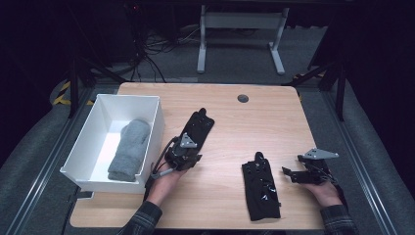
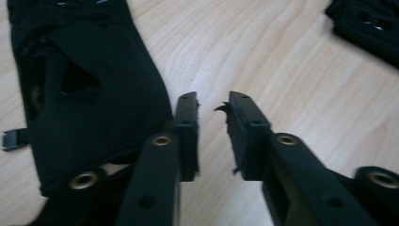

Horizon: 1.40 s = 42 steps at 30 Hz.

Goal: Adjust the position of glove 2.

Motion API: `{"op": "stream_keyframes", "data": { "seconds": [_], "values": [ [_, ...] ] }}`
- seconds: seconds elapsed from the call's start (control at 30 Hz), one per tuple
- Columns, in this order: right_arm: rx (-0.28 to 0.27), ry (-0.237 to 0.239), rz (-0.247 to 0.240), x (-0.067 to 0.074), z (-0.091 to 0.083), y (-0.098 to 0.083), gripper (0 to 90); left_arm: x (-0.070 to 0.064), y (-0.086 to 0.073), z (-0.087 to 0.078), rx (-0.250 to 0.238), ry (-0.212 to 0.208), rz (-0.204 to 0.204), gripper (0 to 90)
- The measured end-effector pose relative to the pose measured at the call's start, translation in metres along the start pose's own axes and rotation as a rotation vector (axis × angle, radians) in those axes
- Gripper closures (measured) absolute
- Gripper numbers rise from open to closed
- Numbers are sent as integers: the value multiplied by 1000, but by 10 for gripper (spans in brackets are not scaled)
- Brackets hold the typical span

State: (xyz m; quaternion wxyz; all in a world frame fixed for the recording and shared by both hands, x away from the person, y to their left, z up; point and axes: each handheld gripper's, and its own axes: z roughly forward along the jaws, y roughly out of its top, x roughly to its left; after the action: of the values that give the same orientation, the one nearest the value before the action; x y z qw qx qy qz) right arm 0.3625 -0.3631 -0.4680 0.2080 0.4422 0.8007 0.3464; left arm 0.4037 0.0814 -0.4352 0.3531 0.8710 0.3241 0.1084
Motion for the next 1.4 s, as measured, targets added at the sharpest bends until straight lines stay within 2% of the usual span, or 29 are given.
{"op": "stream_keyframes", "data": {
  "seconds": [0.1, 0.37, 0.47, 0.57, 0.7, 0.77, 0.8, 0.93, 1.0, 1.07, 1.1, 1.2, 1.3, 1.4],
  "values": [
    [-1, -1, 1, 0, 0, 0, 158, 4, 6, 2, -4, 19, -16, 897],
    [-1, -1, 1, 0, 0, 0, 158, 23, 19, 14, -7, 39, -80, 899],
    [-1, 0, 1, 0, 0, 0, 158, 31, 22, 20, 0, 50, -86, 900],
    [-1, 0, 2, 0, 0, 0, 158, 38, 25, 25, -18, 57, -94, 900],
    [-1, 1, 1, 0, 0, 0, 158, 44, 22, 34, -16, 60, -109, 899],
    [-1, 1, 1, 0, 0, 0, 158, 49, 18, 42, 7, 49, -119, 900],
    [0, 2, 1, 0, 0, 0, 158, 49, 16, 44, -7, 46, -129, 900],
    [0, 3, 1, 0, 0, 0, 158, 48, 17, 44, -2, 48, -126, 900],
    [-1, 1, 1, 0, 0, 0, 158, 47, 17, 45, 2, 34, -124, 900],
    [-1, 1, 1, 0, 0, 0, 158, 44, 17, 45, 8, 2, -117, 900],
    [-1, 0, 1, 0, 0, 0, 158, 44, 17, 45, 8, 2, -117, 900],
    [-1, 0, 1, 0, 0, 0, 158, 39, 17, 45, 21, -14, -103, 900],
    [-1, 0, 1, 0, 0, 0, 158, 31, 18, 45, 39, -55, -82, 900],
    [-1, 0, 1, 0, 0, 0, 158, 26, 18, 44, 48, -72, -70, 900]
  ]
}}
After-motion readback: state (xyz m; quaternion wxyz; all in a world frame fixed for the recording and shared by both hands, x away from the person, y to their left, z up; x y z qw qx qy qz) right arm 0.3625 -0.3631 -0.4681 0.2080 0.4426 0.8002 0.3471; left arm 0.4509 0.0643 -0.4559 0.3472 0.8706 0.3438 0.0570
